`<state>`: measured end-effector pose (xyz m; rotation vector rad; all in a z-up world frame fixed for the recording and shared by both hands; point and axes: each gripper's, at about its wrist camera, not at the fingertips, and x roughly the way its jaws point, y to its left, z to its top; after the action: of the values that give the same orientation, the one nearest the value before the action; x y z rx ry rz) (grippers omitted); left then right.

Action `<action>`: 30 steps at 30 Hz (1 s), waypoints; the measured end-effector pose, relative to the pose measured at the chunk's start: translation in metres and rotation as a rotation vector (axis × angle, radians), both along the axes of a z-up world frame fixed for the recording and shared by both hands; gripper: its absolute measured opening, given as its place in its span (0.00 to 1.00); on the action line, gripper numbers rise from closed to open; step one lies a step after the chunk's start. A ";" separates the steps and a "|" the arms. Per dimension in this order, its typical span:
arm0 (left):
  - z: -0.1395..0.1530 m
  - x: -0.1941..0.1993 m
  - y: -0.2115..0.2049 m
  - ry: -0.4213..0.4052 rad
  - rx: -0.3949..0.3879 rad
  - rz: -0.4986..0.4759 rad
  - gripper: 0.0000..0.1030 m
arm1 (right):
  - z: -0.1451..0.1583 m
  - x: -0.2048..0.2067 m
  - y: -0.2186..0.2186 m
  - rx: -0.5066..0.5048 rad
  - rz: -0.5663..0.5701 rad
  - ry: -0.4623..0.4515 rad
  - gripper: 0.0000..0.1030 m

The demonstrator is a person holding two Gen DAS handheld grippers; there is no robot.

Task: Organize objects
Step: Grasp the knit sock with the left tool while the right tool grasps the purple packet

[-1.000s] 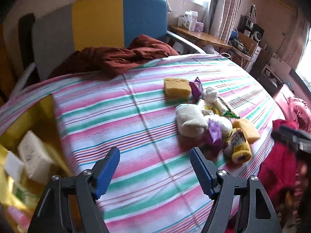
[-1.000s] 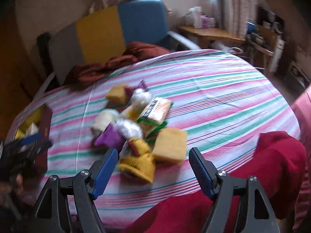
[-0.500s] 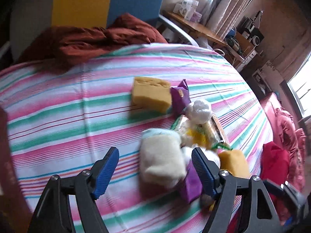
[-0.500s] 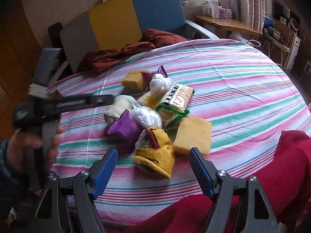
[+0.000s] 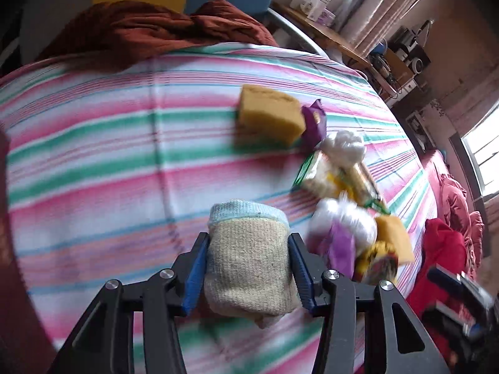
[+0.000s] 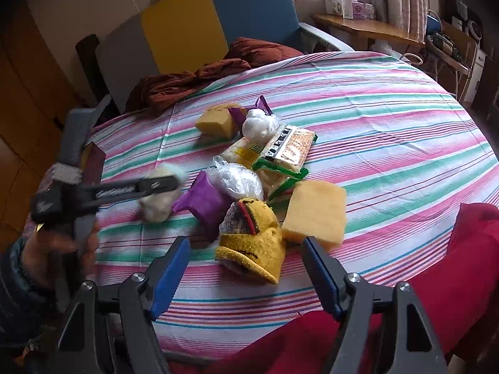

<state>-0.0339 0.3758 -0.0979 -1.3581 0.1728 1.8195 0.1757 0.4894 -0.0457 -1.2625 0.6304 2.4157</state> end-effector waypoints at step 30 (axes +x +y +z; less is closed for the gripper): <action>-0.001 0.057 -0.102 0.112 0.012 0.003 0.51 | -0.046 -0.139 -0.032 0.177 0.382 -0.343 0.50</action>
<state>0.0234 0.2738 -0.0993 -1.2499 0.2186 1.8975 0.0362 0.4574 -0.0914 -1.7917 0.0792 2.3800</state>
